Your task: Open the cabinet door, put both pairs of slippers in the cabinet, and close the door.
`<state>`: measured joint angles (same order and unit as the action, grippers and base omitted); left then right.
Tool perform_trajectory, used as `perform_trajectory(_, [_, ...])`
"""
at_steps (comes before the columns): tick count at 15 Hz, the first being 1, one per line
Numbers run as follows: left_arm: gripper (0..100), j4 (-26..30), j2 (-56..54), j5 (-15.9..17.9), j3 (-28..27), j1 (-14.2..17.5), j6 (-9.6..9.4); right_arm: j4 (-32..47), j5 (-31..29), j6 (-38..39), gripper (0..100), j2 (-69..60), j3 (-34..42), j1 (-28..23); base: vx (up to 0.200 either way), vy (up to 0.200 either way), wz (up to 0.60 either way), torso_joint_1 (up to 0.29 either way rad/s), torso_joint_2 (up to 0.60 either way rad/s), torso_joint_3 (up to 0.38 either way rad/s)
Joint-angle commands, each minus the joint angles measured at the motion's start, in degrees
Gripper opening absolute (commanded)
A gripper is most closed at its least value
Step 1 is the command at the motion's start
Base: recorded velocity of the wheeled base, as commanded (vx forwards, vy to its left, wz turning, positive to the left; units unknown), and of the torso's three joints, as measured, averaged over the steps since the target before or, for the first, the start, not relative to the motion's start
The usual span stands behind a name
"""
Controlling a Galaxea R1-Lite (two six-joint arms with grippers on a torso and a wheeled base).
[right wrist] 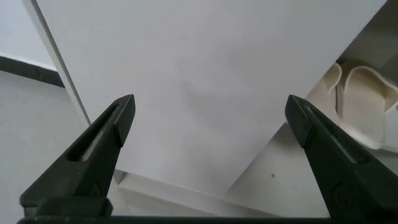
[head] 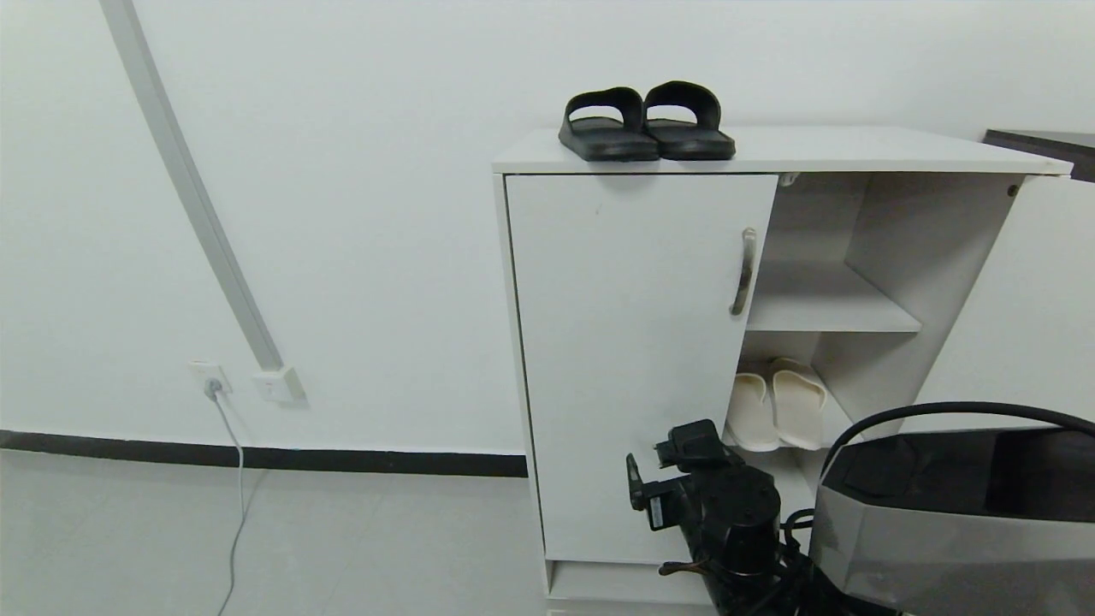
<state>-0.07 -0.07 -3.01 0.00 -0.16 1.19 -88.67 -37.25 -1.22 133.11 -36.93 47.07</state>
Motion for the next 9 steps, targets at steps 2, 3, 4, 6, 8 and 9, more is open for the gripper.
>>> perform_trajectory(2, [0, -0.01, 0.07, 0.02, 0.00, -0.02, 0.04, -0.18, -0.01, -0.10, 100, 0.31, 0.19, 0.04, 0.000, 0.000, 0.00, 0.000, 0.00, 0.000])
perform_trajectory(3, [0, -0.01, 0.07, 0.02, 0.00, -0.02, 0.04, -0.18, -0.10, -0.10, 100, 0.31, 0.19, 0.04, 0.000, 0.000, 0.00, 0.002, -0.05, -0.119])
perform_trajectory(4, [0, -0.01, 0.07, 0.02, 0.00, -0.02, 0.04, -0.18, -0.10, -0.10, 100, 0.31, 0.19, 0.04, 0.000, 0.000, 0.00, 0.017, -0.29, -0.256])
perform_trajectory(6, [0, -0.01, 0.07, -0.07, 0.00, -0.02, 0.04, -0.10, -0.19, -0.10, 100, 0.40, 0.19, 0.04, 0.000, 0.000, 0.00, 0.032, -0.37, -0.325])
perform_trajectory(8, [0, -0.01, 0.07, 0.02, 0.00, -0.02, 0.04, -0.10, -0.19, -0.19, 100, 0.40, 0.19, -0.05, 0.000, 0.000, 0.00, 0.061, -0.43, -0.359])
perform_trajectory(9, [0, -0.01, 0.07, 0.02, 0.00, -0.02, 0.04, -0.10, -0.27, -0.19, 100, 0.40, 0.19, -0.05, 0.000, 0.000, 0.00, 0.090, -0.44, -0.354])
